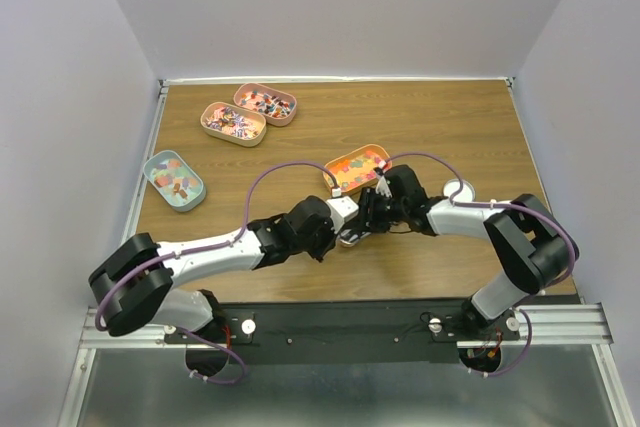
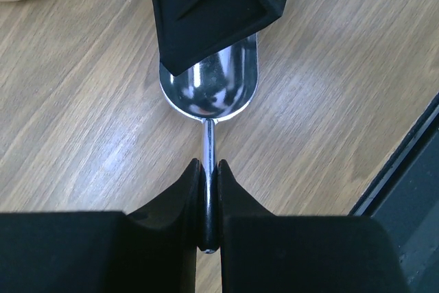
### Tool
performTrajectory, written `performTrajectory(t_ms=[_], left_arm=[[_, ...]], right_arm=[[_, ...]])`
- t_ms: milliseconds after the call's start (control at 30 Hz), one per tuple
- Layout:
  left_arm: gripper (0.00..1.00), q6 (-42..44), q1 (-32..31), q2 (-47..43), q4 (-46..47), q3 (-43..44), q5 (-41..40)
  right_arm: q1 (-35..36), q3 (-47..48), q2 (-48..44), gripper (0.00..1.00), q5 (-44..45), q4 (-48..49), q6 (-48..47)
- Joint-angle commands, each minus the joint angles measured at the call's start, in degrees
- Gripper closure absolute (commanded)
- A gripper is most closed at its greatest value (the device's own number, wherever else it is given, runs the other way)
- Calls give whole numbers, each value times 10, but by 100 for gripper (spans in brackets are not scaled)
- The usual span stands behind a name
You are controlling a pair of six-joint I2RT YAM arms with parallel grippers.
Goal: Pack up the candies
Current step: Place the spatula at the center of the board.
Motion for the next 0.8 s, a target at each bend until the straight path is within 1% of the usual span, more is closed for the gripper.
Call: performTrajectory(t_ms=[0, 200, 267, 333, 500, 633, 700, 767], left_arm=[[100, 0, 4, -36, 6, -6, 8], [100, 0, 32, -78, 3, -21, 8], [100, 0, 42, -88, 11, -33, 8], [100, 0, 43, -86, 19, -38, 8], [100, 0, 43, -41, 22, -32, 8], [100, 0, 43, -45, 22, -32, 8], [100, 0, 42, -50, 23, -33, 8], [100, 0, 38, -49, 21, -31, 8]], right_arm=[[3, 1, 26, 46, 79, -69, -10], [6, 12, 46, 44, 101, -92, -7], [6, 20, 57, 44, 105, -114, -9], [8, 23, 58, 44, 103, -116, -10], [12, 34, 34, 44, 113, -123, -19], [18, 48, 6, 44, 108, -136, -29], [22, 61, -28, 44, 102, -143, -16], [23, 88, -49, 43, 115, -172, 4]])
